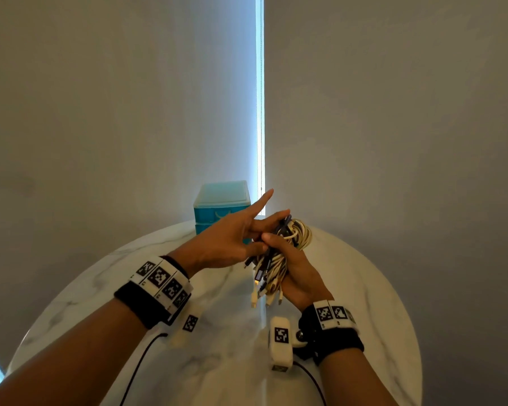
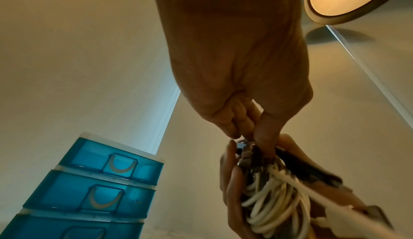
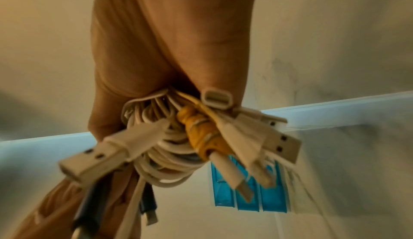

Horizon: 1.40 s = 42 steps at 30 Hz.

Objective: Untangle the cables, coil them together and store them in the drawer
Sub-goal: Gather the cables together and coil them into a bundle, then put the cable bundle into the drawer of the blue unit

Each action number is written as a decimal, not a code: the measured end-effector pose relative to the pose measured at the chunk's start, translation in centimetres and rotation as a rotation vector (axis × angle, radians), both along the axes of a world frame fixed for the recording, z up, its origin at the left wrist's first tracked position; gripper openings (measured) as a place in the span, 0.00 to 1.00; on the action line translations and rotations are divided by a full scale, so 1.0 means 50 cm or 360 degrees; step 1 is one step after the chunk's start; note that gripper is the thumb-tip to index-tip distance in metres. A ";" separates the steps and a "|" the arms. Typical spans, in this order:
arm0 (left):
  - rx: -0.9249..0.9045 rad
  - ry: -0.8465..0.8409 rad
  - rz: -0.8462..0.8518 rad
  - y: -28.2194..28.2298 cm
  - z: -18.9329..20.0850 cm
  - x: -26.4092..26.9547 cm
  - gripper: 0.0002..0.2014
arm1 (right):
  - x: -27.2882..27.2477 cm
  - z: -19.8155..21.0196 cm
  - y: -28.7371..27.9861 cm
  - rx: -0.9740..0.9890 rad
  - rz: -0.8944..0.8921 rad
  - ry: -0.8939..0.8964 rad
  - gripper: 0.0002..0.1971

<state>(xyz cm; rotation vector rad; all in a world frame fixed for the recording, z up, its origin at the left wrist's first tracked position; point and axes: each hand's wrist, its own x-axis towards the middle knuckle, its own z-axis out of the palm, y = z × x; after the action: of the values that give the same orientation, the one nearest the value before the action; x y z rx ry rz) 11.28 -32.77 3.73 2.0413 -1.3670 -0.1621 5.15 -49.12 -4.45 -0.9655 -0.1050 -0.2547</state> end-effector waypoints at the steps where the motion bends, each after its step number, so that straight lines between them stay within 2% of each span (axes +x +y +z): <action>1: 0.0018 0.0011 -0.0014 0.002 0.000 0.003 0.57 | 0.003 -0.003 0.001 0.0003 -0.0017 0.0029 0.18; 4: -0.0044 0.0239 -0.0085 0.004 0.004 0.013 0.58 | 0.010 -0.010 0.004 0.0064 -0.0013 0.0109 0.15; 6: -0.0183 0.0369 -0.0034 0.002 0.013 0.020 0.52 | 0.009 -0.012 0.004 0.0154 0.0042 0.0108 0.13; 11: -0.0542 -0.0014 0.0512 0.003 0.032 0.058 0.27 | 0.021 -0.027 -0.006 0.0270 0.0025 0.0087 0.13; 13: -0.0464 -0.0158 0.0745 0.012 0.022 0.095 0.14 | 0.026 -0.029 -0.004 0.0269 -0.0011 0.0081 0.11; 16: -0.0139 -0.0560 0.1050 0.026 -0.016 0.157 0.06 | 0.035 -0.033 0.002 0.0347 -0.0046 0.0080 0.05; 17: -0.0008 -0.0676 0.1113 0.029 -0.028 0.174 0.07 | 0.039 -0.035 0.003 0.0398 -0.0041 0.0083 0.04; 19: 0.0345 -0.0830 0.1194 0.025 -0.051 0.200 0.15 | 0.049 -0.044 0.004 0.0512 -0.0008 0.0060 0.03; 21: 0.0653 -0.0858 0.1223 0.017 -0.070 0.216 0.27 | 0.059 -0.054 0.006 0.0579 -0.0026 0.0074 0.03; 23: 0.0766 -0.0819 0.1214 0.005 -0.086 0.223 0.36 | 0.069 -0.066 0.004 0.0610 -0.0082 0.0126 0.06; 29: 0.0647 -0.0840 0.1251 -0.016 -0.101 0.223 0.33 | 0.088 -0.093 -0.023 0.0606 -0.0200 0.0200 0.04; 34: 0.0602 -0.0881 0.1218 0.001 -0.117 0.220 0.40 | 0.085 -0.095 -0.020 0.0641 -0.0102 0.0240 0.02; 38: 0.0479 -0.0820 0.1223 0.009 -0.113 0.190 0.34 | 0.090 -0.102 -0.019 0.0673 -0.0116 0.0273 0.10; 40: 0.0405 -0.0818 0.1217 0.016 -0.125 0.160 0.29 | 0.095 -0.107 -0.024 0.0627 -0.0170 0.0285 0.08; 42: 0.0344 -0.0791 0.1191 0.025 -0.136 0.119 0.24 | 0.097 -0.111 -0.030 0.0582 -0.0228 0.0296 0.02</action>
<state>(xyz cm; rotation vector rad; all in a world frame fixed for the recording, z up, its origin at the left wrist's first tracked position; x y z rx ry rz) 17.22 -31.51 -3.07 2.7520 -0.7619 0.5797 9.98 -50.63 -10.02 -0.6287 0.1777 -0.3023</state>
